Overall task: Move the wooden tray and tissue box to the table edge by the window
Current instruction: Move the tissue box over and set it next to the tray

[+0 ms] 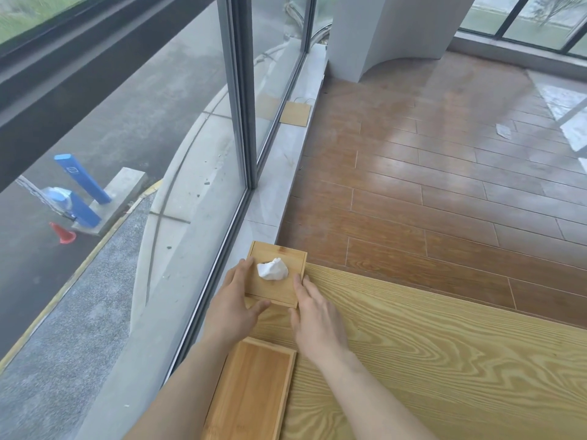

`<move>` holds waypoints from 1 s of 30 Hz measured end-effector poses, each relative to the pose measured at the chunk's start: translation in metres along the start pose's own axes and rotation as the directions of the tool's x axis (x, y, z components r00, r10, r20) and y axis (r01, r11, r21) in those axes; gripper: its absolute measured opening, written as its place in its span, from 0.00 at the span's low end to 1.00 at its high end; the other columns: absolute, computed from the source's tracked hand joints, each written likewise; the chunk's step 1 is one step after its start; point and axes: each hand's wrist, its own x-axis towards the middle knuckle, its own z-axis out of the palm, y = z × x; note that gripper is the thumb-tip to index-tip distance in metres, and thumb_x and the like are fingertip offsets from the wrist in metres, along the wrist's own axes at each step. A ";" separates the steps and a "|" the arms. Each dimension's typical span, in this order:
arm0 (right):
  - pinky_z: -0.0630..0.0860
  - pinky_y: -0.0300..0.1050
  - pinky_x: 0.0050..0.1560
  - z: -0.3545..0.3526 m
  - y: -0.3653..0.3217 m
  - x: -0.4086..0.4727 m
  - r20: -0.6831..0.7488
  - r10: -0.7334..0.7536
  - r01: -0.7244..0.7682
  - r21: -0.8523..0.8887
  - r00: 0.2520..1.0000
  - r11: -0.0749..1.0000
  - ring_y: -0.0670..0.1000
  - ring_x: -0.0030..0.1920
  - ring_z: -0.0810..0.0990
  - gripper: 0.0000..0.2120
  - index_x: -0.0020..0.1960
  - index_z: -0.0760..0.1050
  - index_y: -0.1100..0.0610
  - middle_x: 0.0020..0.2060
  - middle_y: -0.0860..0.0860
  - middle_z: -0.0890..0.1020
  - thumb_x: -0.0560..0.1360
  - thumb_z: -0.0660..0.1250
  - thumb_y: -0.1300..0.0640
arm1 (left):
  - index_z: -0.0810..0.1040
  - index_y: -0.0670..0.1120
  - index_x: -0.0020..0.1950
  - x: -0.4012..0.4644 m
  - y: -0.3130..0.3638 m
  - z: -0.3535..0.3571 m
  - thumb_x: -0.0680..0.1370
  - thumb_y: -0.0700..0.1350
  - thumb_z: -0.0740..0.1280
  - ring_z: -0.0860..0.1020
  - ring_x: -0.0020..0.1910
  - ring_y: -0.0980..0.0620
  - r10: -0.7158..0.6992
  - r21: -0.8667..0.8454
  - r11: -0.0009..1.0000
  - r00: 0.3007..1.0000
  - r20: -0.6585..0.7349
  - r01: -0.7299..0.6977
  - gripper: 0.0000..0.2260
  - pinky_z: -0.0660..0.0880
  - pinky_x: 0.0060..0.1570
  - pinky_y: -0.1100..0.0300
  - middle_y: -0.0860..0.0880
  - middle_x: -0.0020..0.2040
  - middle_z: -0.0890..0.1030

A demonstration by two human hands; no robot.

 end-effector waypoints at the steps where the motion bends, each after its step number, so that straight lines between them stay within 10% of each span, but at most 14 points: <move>1: 0.72 0.51 0.69 0.000 0.000 0.002 0.001 0.001 -0.001 0.000 1.000 1.000 0.58 0.73 0.73 0.32 0.83 0.51 0.53 0.82 0.53 0.60 0.84 0.61 0.52 | 0.58 0.55 0.80 0.002 0.001 0.000 0.74 0.48 0.76 0.69 0.74 0.54 0.001 0.001 1.000 1.000 -0.002 -0.001 0.40 0.69 0.65 0.58 0.58 0.78 0.65; 30: 0.71 0.52 0.71 -0.003 0.001 0.011 -0.007 -0.008 0.008 -0.012 1.000 1.000 0.57 0.75 0.70 0.32 0.83 0.51 0.53 0.81 0.54 0.63 0.84 0.62 0.51 | 0.54 0.55 0.81 0.013 0.006 0.003 0.75 0.48 0.75 0.64 0.77 0.52 -0.039 0.012 0.999 0.999 0.037 0.039 0.41 0.68 0.71 0.51 0.55 0.80 0.61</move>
